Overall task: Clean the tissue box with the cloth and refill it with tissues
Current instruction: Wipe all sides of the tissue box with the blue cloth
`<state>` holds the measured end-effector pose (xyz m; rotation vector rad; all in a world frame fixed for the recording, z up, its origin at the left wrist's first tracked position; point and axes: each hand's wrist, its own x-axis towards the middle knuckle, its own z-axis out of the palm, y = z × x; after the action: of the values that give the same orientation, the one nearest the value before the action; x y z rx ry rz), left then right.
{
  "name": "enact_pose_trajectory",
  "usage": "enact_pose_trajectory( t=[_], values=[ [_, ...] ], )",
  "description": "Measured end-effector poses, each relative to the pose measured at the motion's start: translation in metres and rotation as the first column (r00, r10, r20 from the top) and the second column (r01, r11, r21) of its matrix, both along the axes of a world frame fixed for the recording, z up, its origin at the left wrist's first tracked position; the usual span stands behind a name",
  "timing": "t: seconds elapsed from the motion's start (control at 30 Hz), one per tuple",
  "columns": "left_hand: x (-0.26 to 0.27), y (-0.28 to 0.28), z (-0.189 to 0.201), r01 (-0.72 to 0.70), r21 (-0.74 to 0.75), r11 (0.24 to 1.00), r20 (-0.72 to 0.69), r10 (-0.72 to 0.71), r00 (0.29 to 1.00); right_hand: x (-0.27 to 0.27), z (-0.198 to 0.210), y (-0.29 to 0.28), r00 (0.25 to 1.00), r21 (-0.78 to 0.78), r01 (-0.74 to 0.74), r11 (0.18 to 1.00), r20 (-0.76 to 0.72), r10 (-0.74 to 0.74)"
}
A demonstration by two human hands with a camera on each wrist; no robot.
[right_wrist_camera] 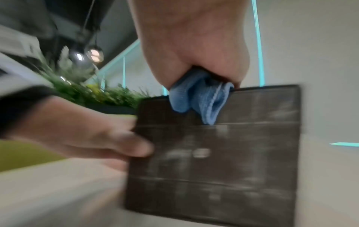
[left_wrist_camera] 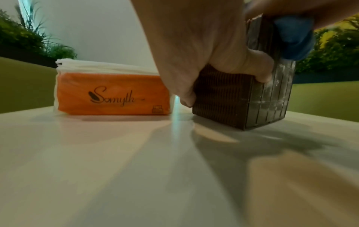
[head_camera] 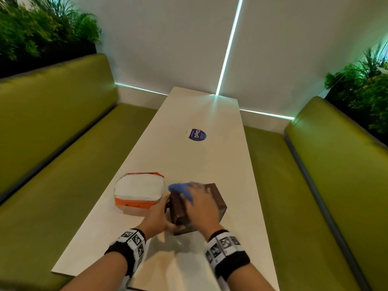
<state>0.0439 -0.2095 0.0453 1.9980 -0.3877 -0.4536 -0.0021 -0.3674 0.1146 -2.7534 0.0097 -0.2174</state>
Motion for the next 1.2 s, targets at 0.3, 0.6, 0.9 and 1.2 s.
enact_pose_trajectory(
  t=[0.3, 0.6, 0.9, 1.2],
  values=[
    [0.001, -0.004, 0.001, 0.001, 0.115, 0.993, 0.190, -0.023, 0.982, -0.006, -0.006, 0.042, 0.995, 0.032, 0.073, 0.997, -0.072, -0.071],
    [-0.003, -0.002, 0.003, 0.013, 0.021, 1.000, 0.005, -0.013, 1.000, -0.004, 0.004, -0.042, 0.934, 0.279, 0.338, 0.899, 0.021, -0.358],
    [-0.004, 0.001, -0.003, -0.016, -0.060, 0.998, 0.008, 0.016, 1.000, -0.012, 0.004, 0.013, 0.998, 0.070, 0.000, 0.998, -0.060, 0.004],
    [-0.012, 0.003, 0.009, 0.005, -0.203, 0.979, -0.097, -0.025, 0.995, -0.006, 0.031, -0.071, 0.947, 0.418, 0.297, 0.858, -0.243, -0.209]
  ],
)
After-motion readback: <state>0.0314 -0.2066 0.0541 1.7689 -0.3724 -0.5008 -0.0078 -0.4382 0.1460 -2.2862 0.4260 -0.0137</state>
